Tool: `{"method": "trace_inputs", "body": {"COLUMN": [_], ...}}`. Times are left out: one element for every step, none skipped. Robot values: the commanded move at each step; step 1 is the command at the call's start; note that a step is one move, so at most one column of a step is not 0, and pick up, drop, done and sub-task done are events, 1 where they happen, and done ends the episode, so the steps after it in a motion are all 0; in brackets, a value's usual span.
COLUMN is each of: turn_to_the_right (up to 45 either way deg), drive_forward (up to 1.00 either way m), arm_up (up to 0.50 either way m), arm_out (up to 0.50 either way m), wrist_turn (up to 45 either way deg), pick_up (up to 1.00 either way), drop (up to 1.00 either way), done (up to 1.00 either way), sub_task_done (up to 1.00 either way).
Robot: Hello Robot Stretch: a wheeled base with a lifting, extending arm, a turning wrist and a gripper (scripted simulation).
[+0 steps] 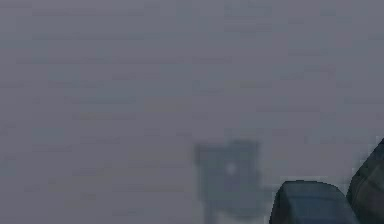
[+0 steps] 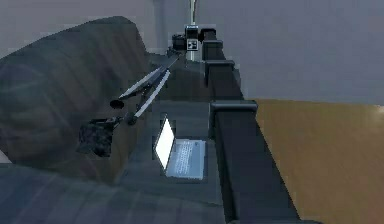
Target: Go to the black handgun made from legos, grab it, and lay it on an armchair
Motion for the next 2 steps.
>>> {"method": "trace_inputs", "body": {"turn_to_the_right": [0.0, 0.0], "drive_forward": [0.0, 0.0], "arm_up": [0.0, 0.0], "arm_out": [0.0, 0.0], "wrist_turn": [45.0, 45.0], "pick_up": [0.0, 0.0], "drop": [0.0, 0.0], "done": [0.0, 0.0], "sub_task_done": [0.0, 0.0]}}
